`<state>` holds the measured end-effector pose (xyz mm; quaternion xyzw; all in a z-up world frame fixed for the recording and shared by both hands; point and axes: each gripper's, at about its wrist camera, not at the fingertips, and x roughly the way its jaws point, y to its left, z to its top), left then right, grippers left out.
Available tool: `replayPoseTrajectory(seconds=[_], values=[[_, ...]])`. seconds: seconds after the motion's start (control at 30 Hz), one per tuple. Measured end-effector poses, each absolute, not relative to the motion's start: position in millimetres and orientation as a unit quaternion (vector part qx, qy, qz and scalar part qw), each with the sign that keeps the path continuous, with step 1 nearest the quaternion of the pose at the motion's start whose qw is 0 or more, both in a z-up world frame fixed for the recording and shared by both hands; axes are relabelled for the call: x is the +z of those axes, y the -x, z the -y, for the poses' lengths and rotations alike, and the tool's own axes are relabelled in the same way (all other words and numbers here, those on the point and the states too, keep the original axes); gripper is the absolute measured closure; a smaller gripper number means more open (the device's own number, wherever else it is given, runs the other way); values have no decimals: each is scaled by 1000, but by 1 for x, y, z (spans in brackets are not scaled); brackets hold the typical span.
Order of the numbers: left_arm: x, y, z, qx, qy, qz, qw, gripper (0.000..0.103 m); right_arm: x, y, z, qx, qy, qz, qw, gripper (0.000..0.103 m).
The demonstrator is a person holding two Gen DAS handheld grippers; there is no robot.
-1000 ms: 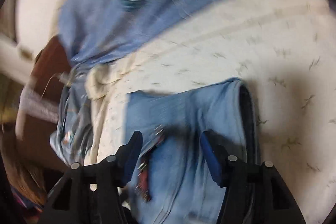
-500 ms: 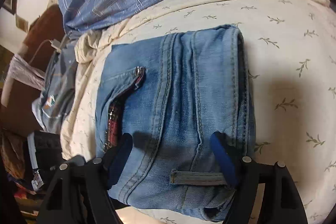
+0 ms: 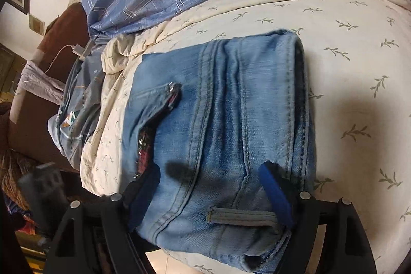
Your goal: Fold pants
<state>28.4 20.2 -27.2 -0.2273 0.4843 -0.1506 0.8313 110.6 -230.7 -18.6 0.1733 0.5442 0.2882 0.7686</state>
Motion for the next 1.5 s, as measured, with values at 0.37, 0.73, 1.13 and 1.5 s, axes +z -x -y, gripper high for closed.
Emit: replayPoseTrajectory(seconds=[0.37,0.73,1.13,1.5], values=[[-73,-101,-54,-172,367,-504,763,38,-19,-111,226,305,-170,-538,767,11],[-65,-89,-45,-127,321,-503,792,45,-12,-112,221,310,-153,-553,758,12],[-67,-142,-50,-144,341,-496,786,41,-11,-184,230,304,-276,-545,731,12],[-17,-102,-33,-61,184,-459,867,44,-8,-154,280,286,-364,-502,730,22]])
